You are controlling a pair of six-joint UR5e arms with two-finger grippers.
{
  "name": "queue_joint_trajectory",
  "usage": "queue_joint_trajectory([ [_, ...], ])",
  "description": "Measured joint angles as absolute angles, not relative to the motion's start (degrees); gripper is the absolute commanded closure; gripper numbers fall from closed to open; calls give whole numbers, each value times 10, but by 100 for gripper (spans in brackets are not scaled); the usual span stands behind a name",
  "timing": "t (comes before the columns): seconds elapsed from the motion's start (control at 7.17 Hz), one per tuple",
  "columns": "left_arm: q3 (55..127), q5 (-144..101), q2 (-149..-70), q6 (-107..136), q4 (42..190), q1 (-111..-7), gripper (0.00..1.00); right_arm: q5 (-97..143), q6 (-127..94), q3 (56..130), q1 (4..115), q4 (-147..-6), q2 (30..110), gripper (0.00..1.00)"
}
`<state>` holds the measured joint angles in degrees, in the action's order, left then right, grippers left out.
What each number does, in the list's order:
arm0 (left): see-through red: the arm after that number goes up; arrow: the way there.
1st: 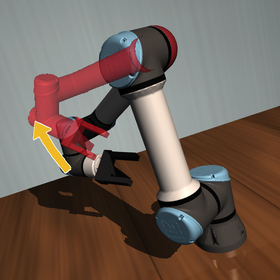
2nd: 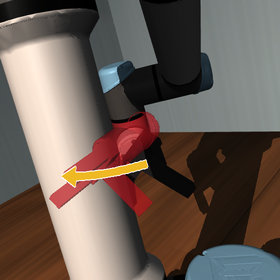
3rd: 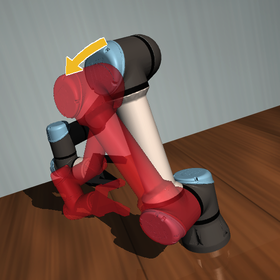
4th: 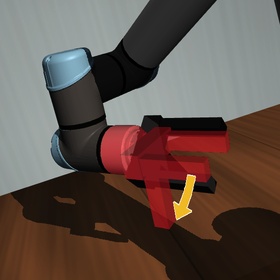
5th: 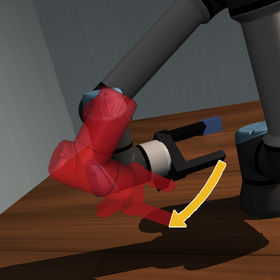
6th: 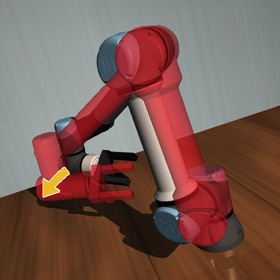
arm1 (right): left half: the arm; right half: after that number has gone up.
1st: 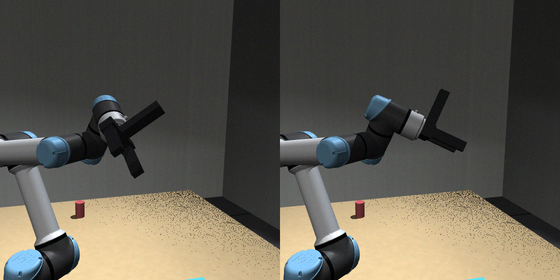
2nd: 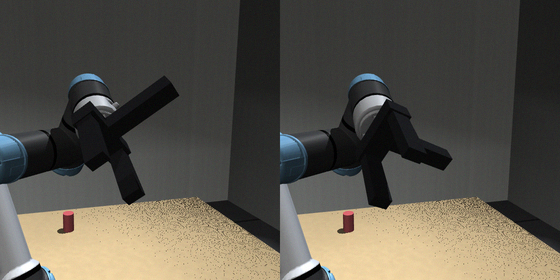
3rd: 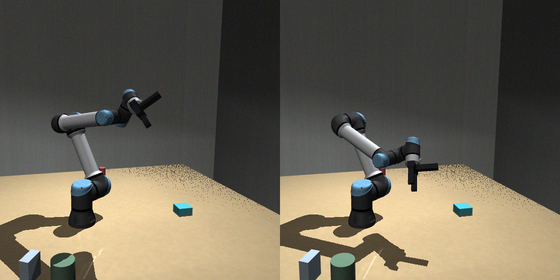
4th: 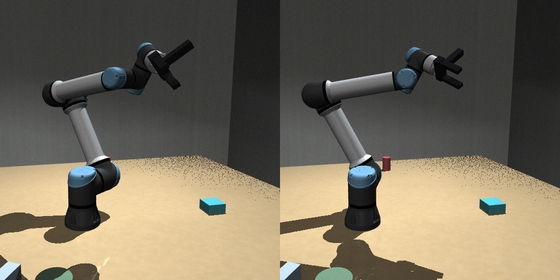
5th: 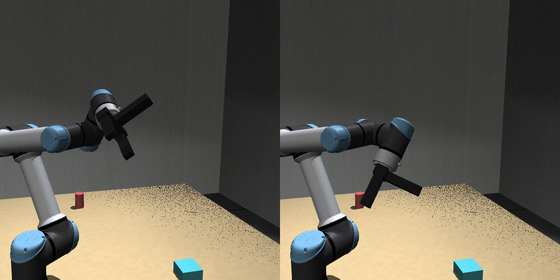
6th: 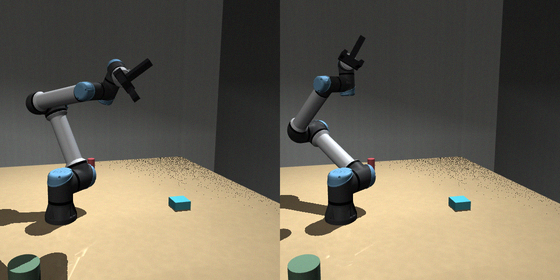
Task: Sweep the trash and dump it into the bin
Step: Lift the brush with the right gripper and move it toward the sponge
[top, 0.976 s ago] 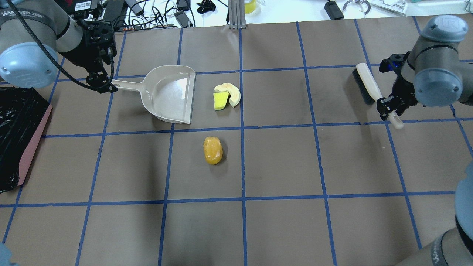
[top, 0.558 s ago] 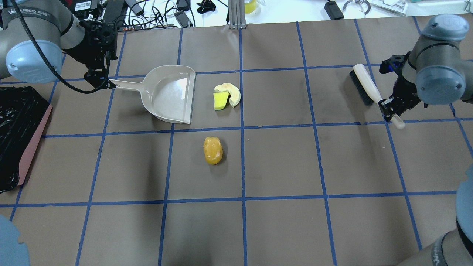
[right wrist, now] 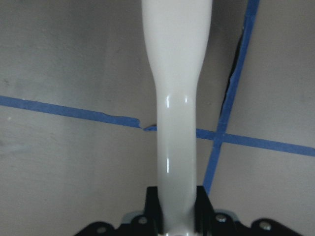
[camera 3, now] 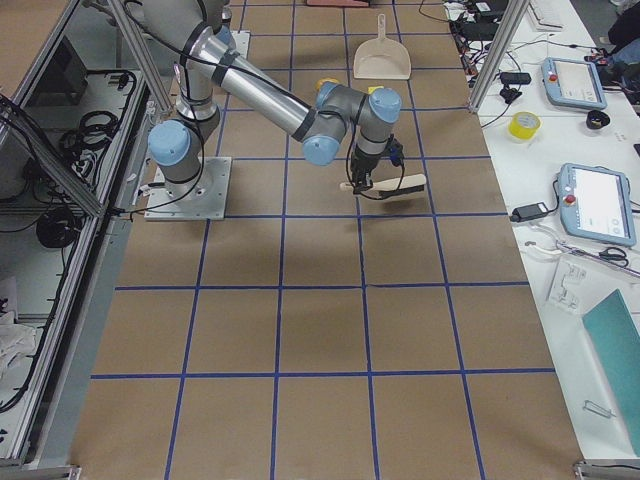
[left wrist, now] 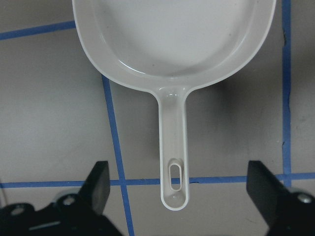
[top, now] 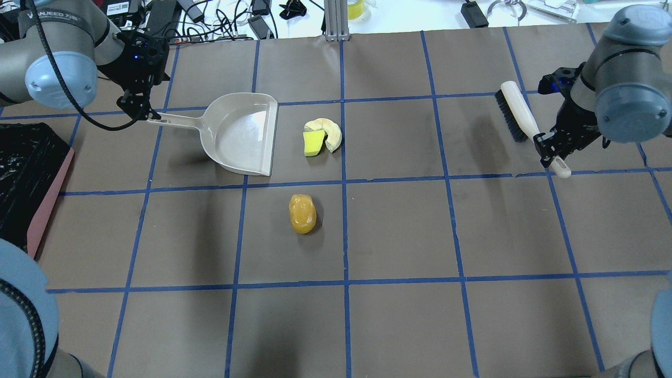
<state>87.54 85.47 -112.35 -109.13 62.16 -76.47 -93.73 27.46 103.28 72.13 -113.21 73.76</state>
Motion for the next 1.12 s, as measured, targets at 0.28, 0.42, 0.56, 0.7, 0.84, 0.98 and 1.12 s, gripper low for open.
queue_joint_trajectory([
  [0.28, 869, 866, -1142, -1050, 621, -761, 2, -921, 180, 1032, 788, -1127, 739, 100],
  [0.42, 869, 872, -1148, -1021, 621, -761, 2, -912, 120, 1032, 827, -1128, 738, 100],
  [0.56, 874, 877, -1155, -999, 621, -761, 1, -904, 55, 1027, 866, -1127, 735, 100],
  [0.7, 882, 879, -1161, -988, 620, -760, 1, -897, -4, 1013, 904, -1119, 730, 100],
  [0.84, 892, 880, -1166, -986, 615, -760, 1, -891, -54, 990, 940, -1105, 719, 100],
  [0.98, 893, 880, -1172, -989, 605, -759, 1, -886, -88, 967, 972, -1096, 701, 100],
  [1.12, 892, 881, -1178, -994, 592, -757, 1, -884, -108, 952, 995, -1094, 681, 100],
])
